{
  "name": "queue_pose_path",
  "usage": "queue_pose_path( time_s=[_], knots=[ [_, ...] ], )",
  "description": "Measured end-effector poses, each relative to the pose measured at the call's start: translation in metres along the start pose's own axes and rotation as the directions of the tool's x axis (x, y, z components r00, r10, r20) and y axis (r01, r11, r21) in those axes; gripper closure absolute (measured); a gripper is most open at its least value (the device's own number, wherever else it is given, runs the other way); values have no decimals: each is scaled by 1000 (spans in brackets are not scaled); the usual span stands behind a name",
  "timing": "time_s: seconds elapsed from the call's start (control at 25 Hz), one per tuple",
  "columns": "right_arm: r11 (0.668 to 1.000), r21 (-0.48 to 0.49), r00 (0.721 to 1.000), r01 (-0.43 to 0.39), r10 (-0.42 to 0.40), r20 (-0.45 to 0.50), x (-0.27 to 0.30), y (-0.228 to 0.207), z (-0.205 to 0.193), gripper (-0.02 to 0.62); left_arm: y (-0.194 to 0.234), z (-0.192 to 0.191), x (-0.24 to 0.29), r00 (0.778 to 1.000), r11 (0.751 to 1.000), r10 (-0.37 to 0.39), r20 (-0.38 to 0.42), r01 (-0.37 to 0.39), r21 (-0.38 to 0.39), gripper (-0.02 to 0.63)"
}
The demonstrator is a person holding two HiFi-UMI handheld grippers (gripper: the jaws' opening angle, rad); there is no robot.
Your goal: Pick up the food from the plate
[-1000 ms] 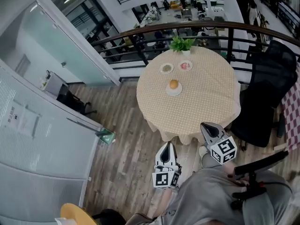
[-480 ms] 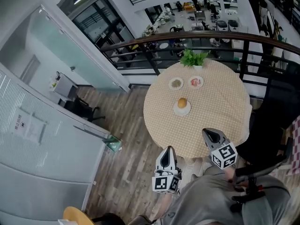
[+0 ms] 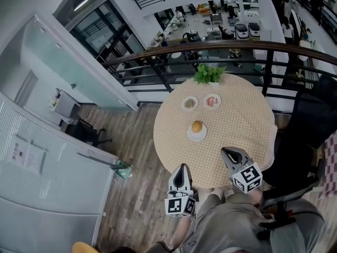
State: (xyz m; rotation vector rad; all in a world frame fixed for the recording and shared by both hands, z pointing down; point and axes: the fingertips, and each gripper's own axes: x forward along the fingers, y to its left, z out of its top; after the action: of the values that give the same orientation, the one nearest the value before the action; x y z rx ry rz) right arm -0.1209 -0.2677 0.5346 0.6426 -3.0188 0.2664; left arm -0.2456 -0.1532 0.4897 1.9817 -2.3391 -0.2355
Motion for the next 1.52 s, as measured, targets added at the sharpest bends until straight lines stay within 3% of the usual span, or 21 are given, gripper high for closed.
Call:
queue_pose_path(
  time_s=[0.28,0.44,0.96,1.0,1.04,1.08,1.52],
  knots=[
    [998,-3,998,62,-62,20,-3,-9,12,580,-9,-4,19,997,998,-68,-20,68,-18,595],
    [994,-3,994,106,-106,29,0,-5,18,580,-4,5,22,993,993,-116,-7,116,23,595],
    [991,-12,991,135,-135,10,4,-6,17,580,11,13,28,994,994,-104,31,103,37,592],
    [990,-16,990,137,-137,6,3,-6,16,580,10,17,29,995,995,-93,38,91,40,457],
    [990,-18,990,138,-138,3,3,-7,15,580,10,20,30,996,996,-82,44,80,45,268],
    [990,-18,990,138,-138,1,3,-7,13,580,10,23,32,996,996,-79,50,76,54,237],
    [990,-20,990,138,-139,-12,5,-3,10,580,27,-1,51,996,991,-85,-33,88,99,216]
  ],
)
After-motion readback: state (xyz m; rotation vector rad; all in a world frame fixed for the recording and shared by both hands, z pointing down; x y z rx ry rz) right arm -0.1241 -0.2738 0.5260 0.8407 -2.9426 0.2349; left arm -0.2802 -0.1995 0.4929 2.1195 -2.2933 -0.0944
